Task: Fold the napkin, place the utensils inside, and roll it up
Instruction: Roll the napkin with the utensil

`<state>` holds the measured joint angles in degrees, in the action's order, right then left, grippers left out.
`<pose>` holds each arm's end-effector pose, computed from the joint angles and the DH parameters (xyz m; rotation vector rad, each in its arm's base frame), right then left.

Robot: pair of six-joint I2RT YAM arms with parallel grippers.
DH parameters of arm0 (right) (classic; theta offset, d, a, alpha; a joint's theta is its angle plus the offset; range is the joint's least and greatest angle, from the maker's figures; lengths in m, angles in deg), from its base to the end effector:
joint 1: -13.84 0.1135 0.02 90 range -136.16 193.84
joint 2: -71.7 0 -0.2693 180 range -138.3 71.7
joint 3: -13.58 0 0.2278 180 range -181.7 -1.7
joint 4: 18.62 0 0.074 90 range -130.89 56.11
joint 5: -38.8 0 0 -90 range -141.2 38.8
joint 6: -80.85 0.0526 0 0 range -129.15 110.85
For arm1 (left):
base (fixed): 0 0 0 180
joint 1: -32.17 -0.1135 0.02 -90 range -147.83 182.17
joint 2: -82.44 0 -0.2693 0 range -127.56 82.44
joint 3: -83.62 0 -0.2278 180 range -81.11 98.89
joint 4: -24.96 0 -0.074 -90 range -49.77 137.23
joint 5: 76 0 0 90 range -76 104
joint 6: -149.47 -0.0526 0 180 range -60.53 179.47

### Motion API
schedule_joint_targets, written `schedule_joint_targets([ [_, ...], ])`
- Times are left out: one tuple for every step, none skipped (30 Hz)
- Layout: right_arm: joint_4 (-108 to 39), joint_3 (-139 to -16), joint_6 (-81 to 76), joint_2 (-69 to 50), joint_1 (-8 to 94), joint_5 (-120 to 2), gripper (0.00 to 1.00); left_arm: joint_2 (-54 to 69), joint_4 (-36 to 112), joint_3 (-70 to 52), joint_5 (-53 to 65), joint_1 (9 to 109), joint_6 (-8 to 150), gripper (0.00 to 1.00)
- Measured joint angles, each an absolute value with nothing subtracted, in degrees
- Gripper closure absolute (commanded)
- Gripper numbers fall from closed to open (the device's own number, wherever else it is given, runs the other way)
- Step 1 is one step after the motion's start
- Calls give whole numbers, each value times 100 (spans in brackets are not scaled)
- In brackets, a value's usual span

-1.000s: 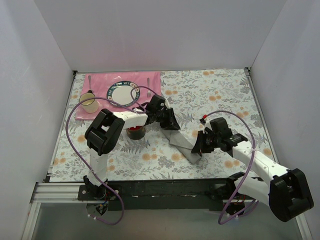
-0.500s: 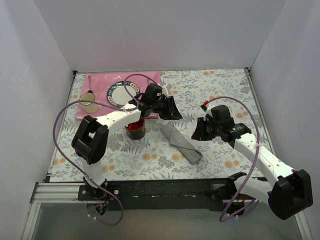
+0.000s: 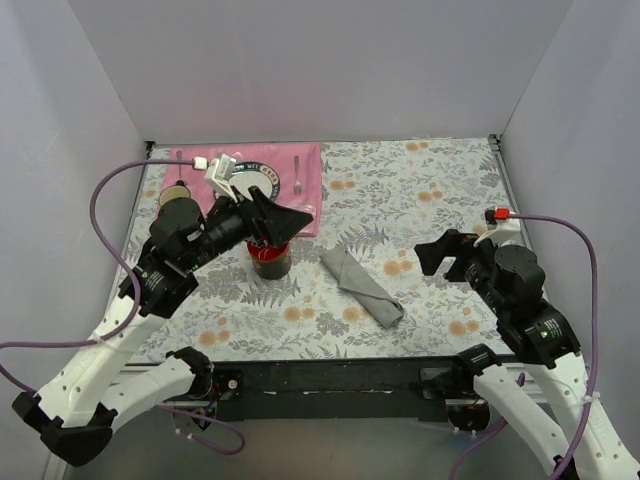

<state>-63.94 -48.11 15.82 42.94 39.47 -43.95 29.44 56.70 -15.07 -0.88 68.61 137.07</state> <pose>0.0916 0.0366 0.3398 0.0819 1.8135 0.5192 0.1393 -0.1196 0.4291 -0.4549 1.8851 -1.6575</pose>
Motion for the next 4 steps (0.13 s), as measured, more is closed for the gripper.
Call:
schedule_joint_targets([
  [-6439,-4811,1608,4323,3947,-4345,2,3124,5694,-1697,-40,6861,13773,13],
  [-6494,-4809,1617,4332,3947,-4325,1,3248,5714,-1879,-9,6861,13836,13],
  [-6540,-4791,1621,4332,3947,-4323,1,3303,5777,-2023,15,6861,13880,13],
  [-6577,-4761,1628,4340,3947,-4343,1,3309,5845,-2130,35,6861,13924,13],
])
